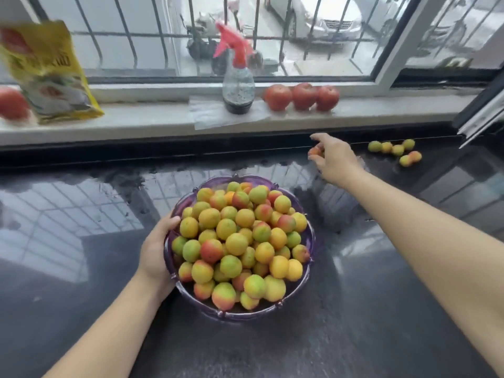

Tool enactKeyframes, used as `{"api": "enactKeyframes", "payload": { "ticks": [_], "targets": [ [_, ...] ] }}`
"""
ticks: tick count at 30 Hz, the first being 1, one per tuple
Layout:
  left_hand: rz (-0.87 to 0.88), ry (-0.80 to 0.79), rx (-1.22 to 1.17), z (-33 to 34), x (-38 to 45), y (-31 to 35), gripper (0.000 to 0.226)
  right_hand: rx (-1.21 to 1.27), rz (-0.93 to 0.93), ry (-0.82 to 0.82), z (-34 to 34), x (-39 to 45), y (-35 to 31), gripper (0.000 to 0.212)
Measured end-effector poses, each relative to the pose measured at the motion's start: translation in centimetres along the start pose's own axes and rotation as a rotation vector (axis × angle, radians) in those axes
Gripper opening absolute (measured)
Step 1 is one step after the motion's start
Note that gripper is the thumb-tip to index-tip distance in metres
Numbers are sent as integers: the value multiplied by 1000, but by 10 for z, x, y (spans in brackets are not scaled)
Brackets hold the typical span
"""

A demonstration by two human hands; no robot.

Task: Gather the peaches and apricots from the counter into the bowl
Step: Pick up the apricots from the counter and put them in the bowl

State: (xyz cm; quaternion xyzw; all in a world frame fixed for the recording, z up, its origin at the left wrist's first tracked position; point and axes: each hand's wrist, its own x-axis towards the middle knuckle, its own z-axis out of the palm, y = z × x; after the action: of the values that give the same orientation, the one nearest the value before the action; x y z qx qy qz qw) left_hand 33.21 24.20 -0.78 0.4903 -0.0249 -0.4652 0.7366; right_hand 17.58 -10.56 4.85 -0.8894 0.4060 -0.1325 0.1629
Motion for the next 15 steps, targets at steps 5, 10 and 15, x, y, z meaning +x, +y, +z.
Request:
{"api": "enactKeyframes", "payload": {
  "ticks": [5, 10, 15],
  "targets": [
    [-119, 157, 134, 16, -44, 11, 42, 299, -68, -111, -65, -64, -33, 20],
    [-139, 232, 192, 16, -84, 5, 43, 482, 81, -207, -84, -137, -59, 32],
    [-210, 302, 240, 26, -106, 10, 40, 682, 232, -261, -69, -187, -80, 39]
  ]
}}
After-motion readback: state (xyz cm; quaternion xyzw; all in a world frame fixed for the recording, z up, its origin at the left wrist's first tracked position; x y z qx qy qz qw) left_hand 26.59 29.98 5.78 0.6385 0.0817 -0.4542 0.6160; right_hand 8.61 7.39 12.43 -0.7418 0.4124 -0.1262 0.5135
